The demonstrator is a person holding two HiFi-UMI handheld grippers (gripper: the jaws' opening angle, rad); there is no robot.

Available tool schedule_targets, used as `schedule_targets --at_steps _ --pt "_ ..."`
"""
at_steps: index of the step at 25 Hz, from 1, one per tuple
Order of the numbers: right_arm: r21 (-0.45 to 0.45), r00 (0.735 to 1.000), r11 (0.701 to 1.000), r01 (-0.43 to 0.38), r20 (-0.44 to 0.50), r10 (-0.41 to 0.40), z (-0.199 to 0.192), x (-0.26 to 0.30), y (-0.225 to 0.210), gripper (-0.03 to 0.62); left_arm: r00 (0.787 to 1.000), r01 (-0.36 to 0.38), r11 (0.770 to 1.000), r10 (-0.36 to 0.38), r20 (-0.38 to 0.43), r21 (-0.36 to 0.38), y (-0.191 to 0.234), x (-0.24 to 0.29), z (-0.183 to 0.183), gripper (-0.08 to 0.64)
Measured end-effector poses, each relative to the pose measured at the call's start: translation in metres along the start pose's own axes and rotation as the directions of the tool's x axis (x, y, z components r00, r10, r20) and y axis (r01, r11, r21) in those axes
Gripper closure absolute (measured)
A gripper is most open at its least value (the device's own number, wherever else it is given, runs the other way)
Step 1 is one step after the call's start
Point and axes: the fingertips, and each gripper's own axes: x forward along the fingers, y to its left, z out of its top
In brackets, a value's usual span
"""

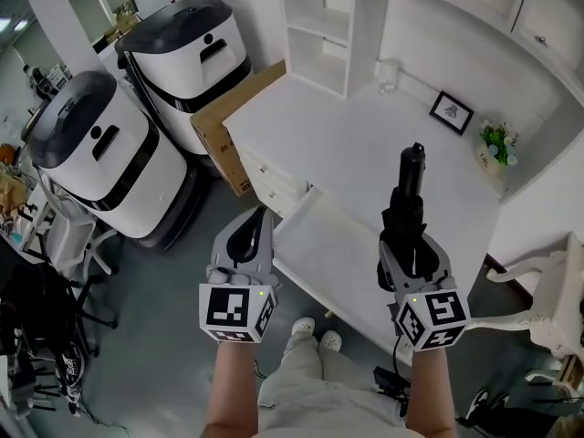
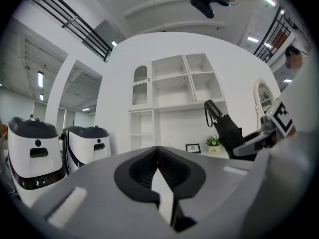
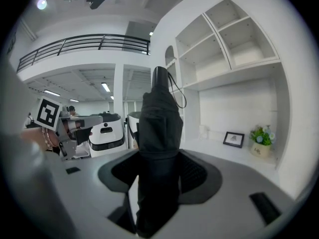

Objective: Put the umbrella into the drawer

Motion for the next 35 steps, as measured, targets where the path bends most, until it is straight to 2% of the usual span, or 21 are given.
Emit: schedule_targets --at_steps 8,16,23,35 --pt "0.026 0.994 1.000 0.015 -0.105 -0.012 -0.037 0.025 0.011 0.356 0.997 0.039 0.999 -0.040 -0.063 -0.019 0.013 0.014 -0.029 0.552" --pt "0.032 0.976 0.999 0.010 -0.220 -0.003 -0.075 0.043 0.020 0.356 0.994 0.063 0.997 -0.066 -0.090 -0.038 0.025 0.025 -0.044 0.552" --pt "0.033 0.937 0.999 -0.030 -0.348 0.040 -0.110 0.059 0.029 0.356 0.992 0.067 0.996 -0.072 -0.103 -0.053 0.031 0.032 -0.054 0.552" --pt "0.075 0.864 0.994 -0.085 -0.491 0.111 -0.164 0.082 0.048 0.356 0.990 0.057 0.995 -0.067 -0.128 -0.085 0.044 0.036 -0.067 0.552"
